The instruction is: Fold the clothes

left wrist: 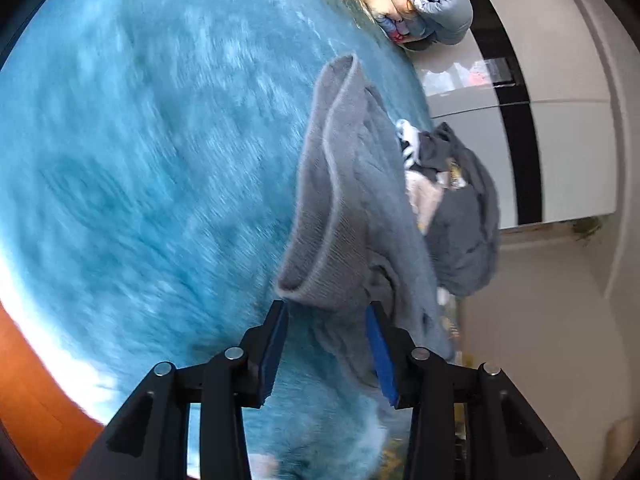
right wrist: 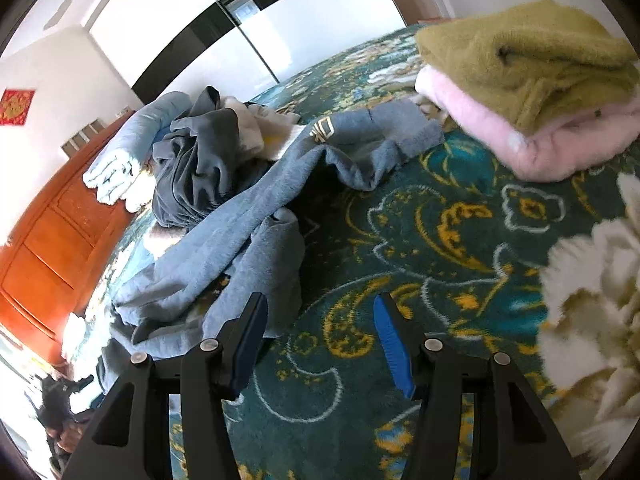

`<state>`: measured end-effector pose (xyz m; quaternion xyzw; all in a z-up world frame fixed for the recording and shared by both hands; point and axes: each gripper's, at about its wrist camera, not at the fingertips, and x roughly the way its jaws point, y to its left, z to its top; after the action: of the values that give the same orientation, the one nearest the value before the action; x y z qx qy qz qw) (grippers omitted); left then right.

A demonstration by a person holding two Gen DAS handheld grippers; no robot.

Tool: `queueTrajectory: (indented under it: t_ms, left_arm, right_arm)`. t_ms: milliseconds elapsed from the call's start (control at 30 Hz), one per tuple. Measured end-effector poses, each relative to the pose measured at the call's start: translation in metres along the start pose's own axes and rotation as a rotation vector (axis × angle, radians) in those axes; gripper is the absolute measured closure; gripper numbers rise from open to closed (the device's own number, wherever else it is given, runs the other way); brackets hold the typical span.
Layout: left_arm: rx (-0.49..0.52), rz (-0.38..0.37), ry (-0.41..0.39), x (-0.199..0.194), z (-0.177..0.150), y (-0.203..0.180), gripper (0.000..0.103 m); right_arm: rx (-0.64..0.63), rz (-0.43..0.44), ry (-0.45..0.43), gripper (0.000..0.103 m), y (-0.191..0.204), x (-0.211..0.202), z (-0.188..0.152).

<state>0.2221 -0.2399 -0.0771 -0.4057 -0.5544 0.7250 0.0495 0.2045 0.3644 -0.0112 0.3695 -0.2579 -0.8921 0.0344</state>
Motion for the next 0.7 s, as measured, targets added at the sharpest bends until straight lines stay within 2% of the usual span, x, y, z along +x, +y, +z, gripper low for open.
queueTrajectory:
  t_ms: [67,267,433,567,700]
  left_arm:
    - [-0.028,-0.027,0.006,0.011,-0.001,0.002,0.059]
    - [-0.033,-0.025,-0.077,0.02,0.0,-0.011,0.061]
    - [-0.048,0.018,-0.125,0.017,-0.007,-0.007,0.081]
    - [-0.027,0.062,-0.159,0.012,-0.002,-0.015,0.088]
    - [-0.006,0.061,-0.258,-0.01,0.019,-0.028,0.093]
  right_arm:
    - [0.003,0.016,0.009,0.046,0.004,0.004,-0.001]
    - [-0.04,0.012,0.01,0.046,0.012,0.002,-0.005]
    - [-0.004,-0.011,0.012,0.046,0.0,0.0,-0.007]
    - [0.005,-0.015,0.018,0.046,-0.003,0.0,-0.008]
    - [0.001,0.004,0.022,0.046,0.001,0.0,-0.007]
